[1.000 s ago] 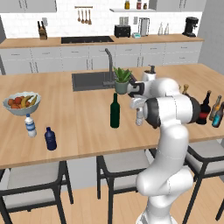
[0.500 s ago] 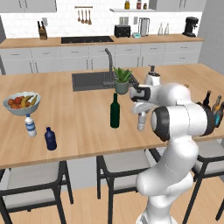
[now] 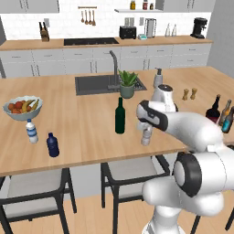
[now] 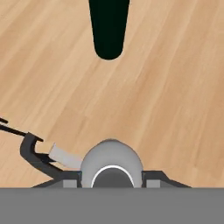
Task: Move the plastic bottles in the middle to the plastics group, and the glass bottles in the middle to the glass group.
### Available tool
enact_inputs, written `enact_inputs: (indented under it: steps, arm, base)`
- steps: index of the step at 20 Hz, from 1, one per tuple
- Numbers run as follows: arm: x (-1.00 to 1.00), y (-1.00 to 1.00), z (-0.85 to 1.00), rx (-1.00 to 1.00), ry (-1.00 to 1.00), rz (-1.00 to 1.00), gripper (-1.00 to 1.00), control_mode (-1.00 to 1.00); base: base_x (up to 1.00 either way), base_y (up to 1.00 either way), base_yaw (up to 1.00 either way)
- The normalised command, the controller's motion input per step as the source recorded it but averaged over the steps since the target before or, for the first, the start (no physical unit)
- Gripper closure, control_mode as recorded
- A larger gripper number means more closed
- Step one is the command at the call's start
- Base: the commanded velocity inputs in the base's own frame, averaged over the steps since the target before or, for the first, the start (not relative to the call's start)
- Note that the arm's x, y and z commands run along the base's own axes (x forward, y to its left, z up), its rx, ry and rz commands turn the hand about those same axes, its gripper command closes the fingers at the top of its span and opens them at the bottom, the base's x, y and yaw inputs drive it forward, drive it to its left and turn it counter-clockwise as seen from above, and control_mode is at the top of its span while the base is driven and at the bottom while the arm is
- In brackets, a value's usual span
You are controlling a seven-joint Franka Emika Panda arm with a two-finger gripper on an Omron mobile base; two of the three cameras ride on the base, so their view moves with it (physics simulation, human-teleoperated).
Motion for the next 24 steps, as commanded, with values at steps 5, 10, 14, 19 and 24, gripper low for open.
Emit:
enact_inputs:
  steps: [5,10,14,19,24]
  arm:
    - [-0.77,0.63,0.11,0.00,-0.06,0.11,1.00,-1.00]
    - [-0.29,0.73,0.24,0.00,0.00,0.12,1.00,-1.00]
    - [0.15,0.82,0.25,0.00,0.11,0.18,1.00,-1.00]
    - [0.33,0.66,0.16,0.00,0.17,0.22,1.00,-1.00]
    - [0.26,0.59,0.30,0.00,0.16,0.23,1.00,-1.00]
  base:
    - [0.00,0.00,0.00]
    - [0.00,0.00,0.00]
    - [0.00,0.00,0.00]
    - [0.00,0.00,0.00]
    - [0.00,0.00,0.00]
